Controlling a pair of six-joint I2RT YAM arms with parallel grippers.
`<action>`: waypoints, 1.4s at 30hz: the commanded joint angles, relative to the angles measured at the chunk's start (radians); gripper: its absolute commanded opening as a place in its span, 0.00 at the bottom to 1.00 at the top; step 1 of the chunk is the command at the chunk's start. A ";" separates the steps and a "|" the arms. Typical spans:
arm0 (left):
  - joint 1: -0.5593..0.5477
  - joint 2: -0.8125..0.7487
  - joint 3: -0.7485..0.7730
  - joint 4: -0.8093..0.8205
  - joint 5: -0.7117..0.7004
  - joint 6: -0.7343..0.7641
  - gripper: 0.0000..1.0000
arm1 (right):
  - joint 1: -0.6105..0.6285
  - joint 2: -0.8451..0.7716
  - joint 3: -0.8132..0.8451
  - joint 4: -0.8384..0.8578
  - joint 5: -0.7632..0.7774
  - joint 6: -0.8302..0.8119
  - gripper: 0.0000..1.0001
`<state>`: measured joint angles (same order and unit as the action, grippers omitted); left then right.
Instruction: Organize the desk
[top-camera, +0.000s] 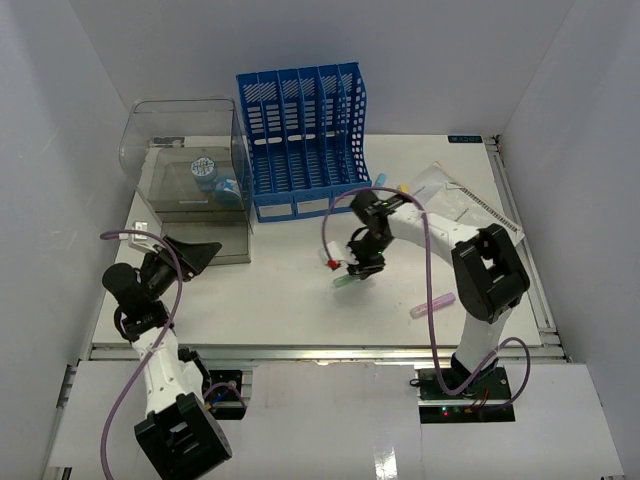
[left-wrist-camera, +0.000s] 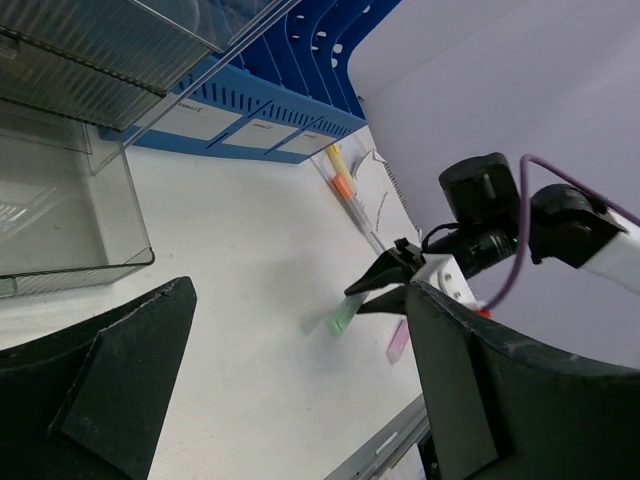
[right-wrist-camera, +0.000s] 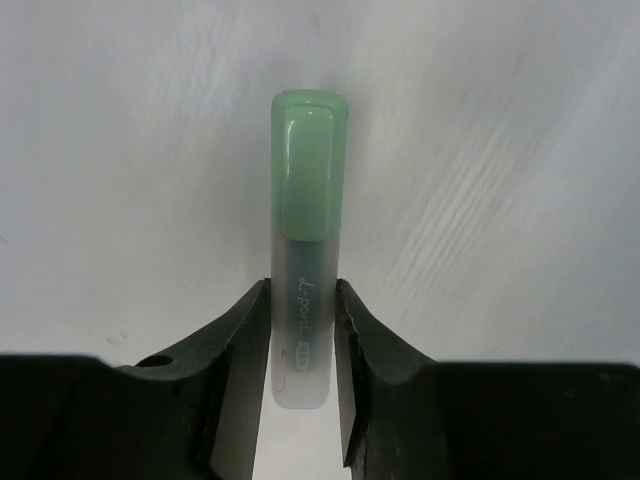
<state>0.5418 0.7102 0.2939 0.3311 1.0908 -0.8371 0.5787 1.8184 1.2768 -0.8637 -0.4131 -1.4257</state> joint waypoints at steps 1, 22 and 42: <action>-0.002 -0.059 0.035 -0.075 -0.041 0.067 0.98 | 0.228 -0.006 0.240 -0.018 -0.030 0.278 0.08; -0.002 -0.233 0.190 -0.612 -0.821 0.184 0.98 | 0.523 0.526 0.885 0.837 0.392 0.865 0.08; -0.002 -0.013 0.109 -0.374 -0.080 0.116 0.96 | 0.423 0.152 0.650 0.389 0.018 0.677 0.90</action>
<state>0.5392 0.6219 0.4401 -0.1728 0.6489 -0.6566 1.0717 2.2681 1.9076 -0.1192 -0.0412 -0.6388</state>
